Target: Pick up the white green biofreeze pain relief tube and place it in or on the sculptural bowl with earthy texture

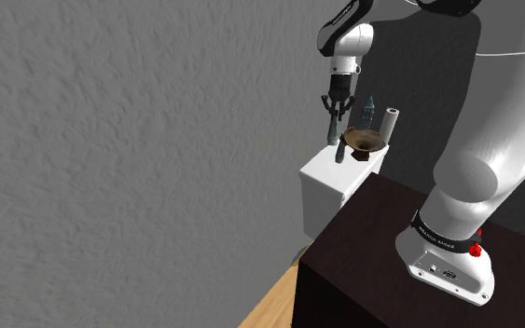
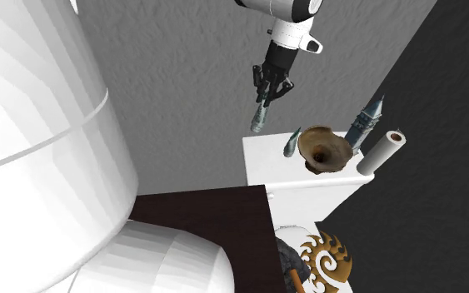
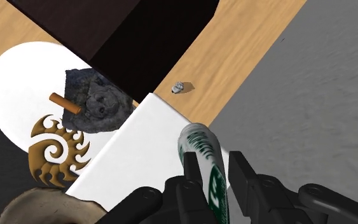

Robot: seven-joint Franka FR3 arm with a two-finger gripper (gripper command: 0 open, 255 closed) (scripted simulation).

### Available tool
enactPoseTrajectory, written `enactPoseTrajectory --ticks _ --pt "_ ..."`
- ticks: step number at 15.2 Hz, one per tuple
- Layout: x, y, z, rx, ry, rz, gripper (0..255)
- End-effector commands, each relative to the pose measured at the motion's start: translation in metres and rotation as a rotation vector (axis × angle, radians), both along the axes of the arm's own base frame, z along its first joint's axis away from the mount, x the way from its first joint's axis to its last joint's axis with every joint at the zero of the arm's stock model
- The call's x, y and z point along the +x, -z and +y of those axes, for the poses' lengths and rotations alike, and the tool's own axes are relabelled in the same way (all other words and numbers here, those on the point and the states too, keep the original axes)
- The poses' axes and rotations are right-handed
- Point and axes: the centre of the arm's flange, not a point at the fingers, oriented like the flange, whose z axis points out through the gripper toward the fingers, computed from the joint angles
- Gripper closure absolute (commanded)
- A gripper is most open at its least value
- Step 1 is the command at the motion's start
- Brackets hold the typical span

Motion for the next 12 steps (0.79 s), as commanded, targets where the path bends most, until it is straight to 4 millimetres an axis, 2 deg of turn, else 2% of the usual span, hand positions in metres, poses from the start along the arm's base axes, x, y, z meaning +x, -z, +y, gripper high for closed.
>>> enactPoseTrajectory --ticks 1,4,12 --pt "-0.001 -0.010 -0.001 0.000 0.000 0.000 255" --pt "-0.001 -0.026 -0.001 0.000 0.000 0.000 255" --pt "-0.026 -0.047 -0.102 0.000 0.000 0.000 255"
